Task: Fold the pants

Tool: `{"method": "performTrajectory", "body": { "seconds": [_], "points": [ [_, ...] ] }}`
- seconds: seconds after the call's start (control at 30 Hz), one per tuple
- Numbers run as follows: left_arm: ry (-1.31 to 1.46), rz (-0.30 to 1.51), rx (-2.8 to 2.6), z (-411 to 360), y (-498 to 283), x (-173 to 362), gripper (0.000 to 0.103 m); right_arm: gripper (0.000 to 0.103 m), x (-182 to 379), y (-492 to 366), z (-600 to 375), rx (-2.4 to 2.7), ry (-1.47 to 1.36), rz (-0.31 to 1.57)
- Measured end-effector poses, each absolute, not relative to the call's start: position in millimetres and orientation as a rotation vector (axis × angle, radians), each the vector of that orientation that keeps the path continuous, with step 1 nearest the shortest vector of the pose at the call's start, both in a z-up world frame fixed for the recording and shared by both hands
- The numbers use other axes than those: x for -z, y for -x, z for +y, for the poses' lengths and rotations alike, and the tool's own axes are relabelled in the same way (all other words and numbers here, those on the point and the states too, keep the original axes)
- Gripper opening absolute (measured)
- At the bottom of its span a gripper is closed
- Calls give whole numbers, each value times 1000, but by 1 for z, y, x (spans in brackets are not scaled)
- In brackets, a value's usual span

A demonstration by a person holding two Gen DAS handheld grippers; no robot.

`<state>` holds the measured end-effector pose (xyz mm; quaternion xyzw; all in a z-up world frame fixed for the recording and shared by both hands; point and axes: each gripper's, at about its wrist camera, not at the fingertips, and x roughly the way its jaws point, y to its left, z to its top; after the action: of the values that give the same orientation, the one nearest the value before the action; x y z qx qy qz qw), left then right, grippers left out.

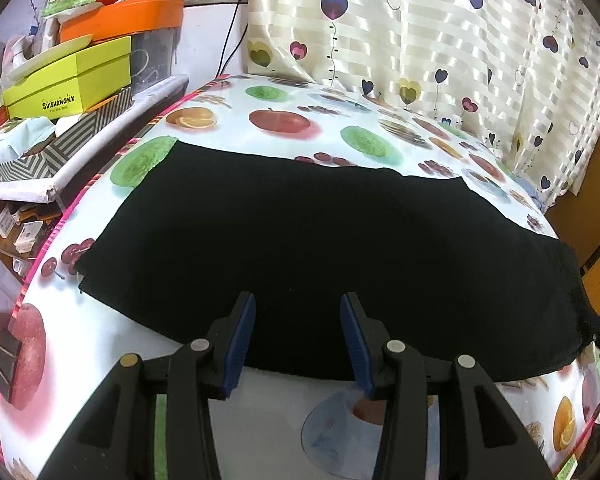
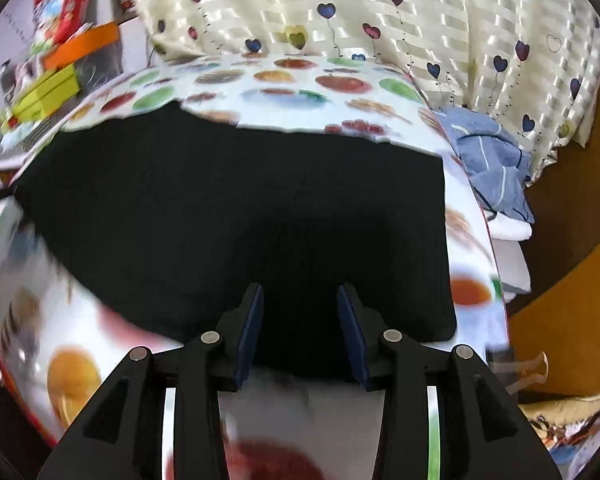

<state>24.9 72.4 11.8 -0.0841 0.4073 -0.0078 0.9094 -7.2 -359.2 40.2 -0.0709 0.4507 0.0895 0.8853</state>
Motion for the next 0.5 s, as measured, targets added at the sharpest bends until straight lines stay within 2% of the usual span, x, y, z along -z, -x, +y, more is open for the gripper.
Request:
{"method": "performTrajectory", "body": {
  "seconds": [0.2, 0.37, 0.5],
  "points": [
    [168, 834, 13, 76, -19, -13, 47, 40, -41, 19, -350, -162, 256, 956],
    [189, 823, -27, 86, -17, -15, 47, 40, -58, 12, -339, -186, 136, 863],
    [188, 823, -41, 91, -14, -14, 47, 40, -42, 2, -311, -251, 139, 901]
  ]
}}
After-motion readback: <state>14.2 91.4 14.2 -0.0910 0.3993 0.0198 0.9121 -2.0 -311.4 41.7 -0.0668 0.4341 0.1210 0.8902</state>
